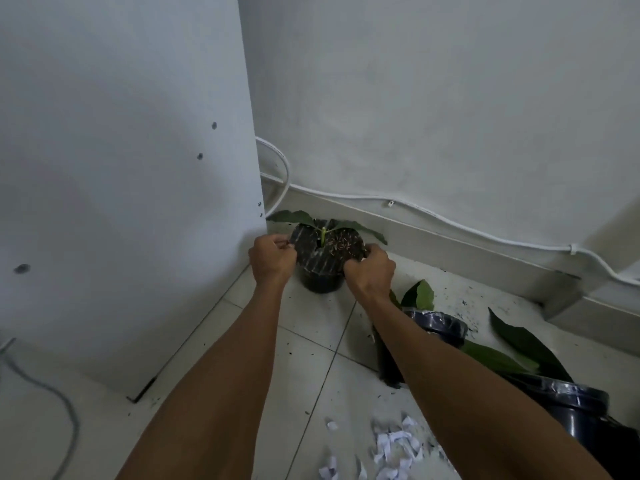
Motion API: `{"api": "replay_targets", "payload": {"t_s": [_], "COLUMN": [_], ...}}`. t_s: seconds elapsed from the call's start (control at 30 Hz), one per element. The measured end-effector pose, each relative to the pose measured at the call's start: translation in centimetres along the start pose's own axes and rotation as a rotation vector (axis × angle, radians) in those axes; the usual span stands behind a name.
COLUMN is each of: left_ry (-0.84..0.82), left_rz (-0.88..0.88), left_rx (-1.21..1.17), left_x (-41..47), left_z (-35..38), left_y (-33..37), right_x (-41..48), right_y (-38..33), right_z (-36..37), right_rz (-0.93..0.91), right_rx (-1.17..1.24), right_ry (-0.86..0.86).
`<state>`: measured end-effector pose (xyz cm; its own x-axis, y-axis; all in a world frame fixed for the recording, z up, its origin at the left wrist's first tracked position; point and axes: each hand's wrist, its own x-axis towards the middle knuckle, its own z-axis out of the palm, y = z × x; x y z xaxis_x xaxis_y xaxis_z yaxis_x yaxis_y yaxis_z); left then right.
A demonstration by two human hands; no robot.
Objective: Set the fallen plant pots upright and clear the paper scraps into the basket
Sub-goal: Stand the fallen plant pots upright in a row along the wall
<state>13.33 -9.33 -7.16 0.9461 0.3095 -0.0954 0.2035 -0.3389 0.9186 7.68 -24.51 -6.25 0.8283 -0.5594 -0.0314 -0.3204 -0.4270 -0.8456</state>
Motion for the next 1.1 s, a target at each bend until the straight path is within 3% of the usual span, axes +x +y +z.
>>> {"api": "replay_targets", "payload": {"t_s": [0.27, 0.77, 0.93, 1.1], "left_ry": [-0.032, -0.061, -0.065, -0.01], "left_rz": [0.153, 0.117, 0.091, 0.134], "left_rx": [0.002, -0.077, -0.032, 0.05], "left_x": [-1.1, 0.7, 0.7, -1.7], "left_z": [1.3, 3.6, 4.1, 4.5], "left_y": [0.1, 0.4, 1.1, 1.6], "right_x": [0.3, 3.0, 3.5, 3.0], "right_y": [-0.9, -0.8, -0.8, -1.0], "right_z": [1.7, 2.2, 1.7, -0.7], "right_rz": [0.029, -0.089, -0.035, -0.122], "right_rx": [0.119, 0.167, 0.127, 0.065], "right_ry": [0.015, 0.004, -0.081, -0.015]}}
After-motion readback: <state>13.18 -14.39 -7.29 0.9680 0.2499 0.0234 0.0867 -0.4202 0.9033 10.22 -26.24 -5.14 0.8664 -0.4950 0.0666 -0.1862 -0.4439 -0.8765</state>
